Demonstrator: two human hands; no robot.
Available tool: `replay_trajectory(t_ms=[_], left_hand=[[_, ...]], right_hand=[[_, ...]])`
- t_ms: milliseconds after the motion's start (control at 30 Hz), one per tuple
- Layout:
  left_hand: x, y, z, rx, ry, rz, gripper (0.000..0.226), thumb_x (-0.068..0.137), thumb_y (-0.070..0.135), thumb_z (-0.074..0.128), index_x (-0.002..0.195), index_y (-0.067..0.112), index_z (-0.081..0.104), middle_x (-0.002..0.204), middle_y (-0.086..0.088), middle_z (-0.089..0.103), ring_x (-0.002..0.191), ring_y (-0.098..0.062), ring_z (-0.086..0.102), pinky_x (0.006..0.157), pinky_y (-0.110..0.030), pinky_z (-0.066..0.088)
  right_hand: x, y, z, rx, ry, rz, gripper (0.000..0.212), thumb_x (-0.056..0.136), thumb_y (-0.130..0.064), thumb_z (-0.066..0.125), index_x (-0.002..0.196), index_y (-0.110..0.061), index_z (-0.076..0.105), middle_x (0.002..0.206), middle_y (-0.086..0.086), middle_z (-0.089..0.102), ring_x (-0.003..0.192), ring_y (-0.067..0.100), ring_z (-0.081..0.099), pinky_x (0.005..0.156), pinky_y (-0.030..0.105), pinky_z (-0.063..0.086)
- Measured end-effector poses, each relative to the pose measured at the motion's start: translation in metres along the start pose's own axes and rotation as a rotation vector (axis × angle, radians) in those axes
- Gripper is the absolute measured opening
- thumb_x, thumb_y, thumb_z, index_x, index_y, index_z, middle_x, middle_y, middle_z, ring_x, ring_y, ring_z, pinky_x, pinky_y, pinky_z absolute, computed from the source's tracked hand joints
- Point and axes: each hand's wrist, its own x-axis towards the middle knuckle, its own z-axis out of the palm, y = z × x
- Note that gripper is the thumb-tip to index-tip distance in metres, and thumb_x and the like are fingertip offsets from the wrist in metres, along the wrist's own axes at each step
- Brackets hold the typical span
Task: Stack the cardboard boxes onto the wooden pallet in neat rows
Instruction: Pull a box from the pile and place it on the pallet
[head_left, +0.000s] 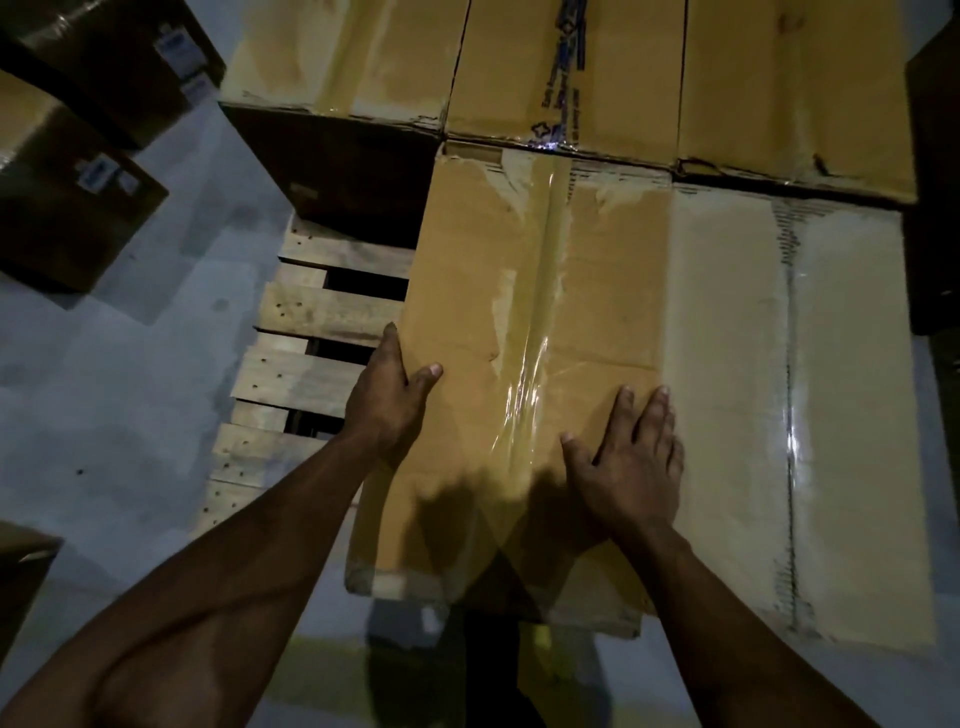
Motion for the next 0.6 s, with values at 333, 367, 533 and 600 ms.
replay_trajectory(t_ms=[333, 367, 533, 600], left_hand=[[-0.107, -0.043, 0.003, 0.521, -0.154, 0.121, 0.089, 0.100, 0.049, 0.051, 0.160, 0.013, -0.003, 0.168, -0.005, -0.012, 0.155, -0.025, 0.003, 0.121, -0.043, 0.021], [-0.118, -0.050, 0.002, 0.557, -0.184, 0.143, 0.090, 0.099, 0.051, 0.051, 0.160, 0.012, -0.003, 0.168, -0.006, -0.014, 0.156, -0.024, 0.000, 0.122, -0.041, 0.018], [-0.160, -0.081, -0.001, 0.696, -0.312, 0.210, 0.111, 0.089, 0.069, 0.052, 0.159, 0.009, -0.010, 0.166, -0.008, -0.020, 0.155, -0.023, -0.009, 0.124, -0.035, 0.003], [-0.163, -0.086, -0.002, 0.771, -0.309, 0.241, 0.113, 0.089, 0.066, 0.056, 0.158, 0.008, -0.012, 0.166, -0.009, -0.020, 0.155, -0.023, -0.011, 0.124, -0.035, 0.001]], right_hand=[[-0.101, 0.033, 0.028, -0.088, -0.102, -0.042, 0.103, 0.085, -0.077, 0.040, 0.157, -0.021, -0.009, 0.161, 0.015, -0.024, 0.150, 0.027, -0.018, 0.121, 0.047, 0.003], [-0.108, 0.036, 0.030, -0.110, -0.114, -0.051, 0.107, 0.082, -0.080, 0.041, 0.156, -0.022, -0.010, 0.161, 0.015, -0.023, 0.150, 0.027, -0.017, 0.121, 0.047, 0.004], [-0.131, 0.048, 0.033, -0.150, -0.191, -0.083, 0.122, 0.075, -0.075, 0.062, 0.155, -0.025, -0.016, 0.159, 0.016, -0.028, 0.149, 0.030, -0.018, 0.120, 0.044, 0.004], [-0.132, 0.051, 0.033, -0.145, -0.192, -0.080, 0.122, 0.076, -0.064, 0.071, 0.155, -0.028, -0.014, 0.159, 0.017, -0.027, 0.150, 0.032, -0.017, 0.120, 0.044, 0.005]])
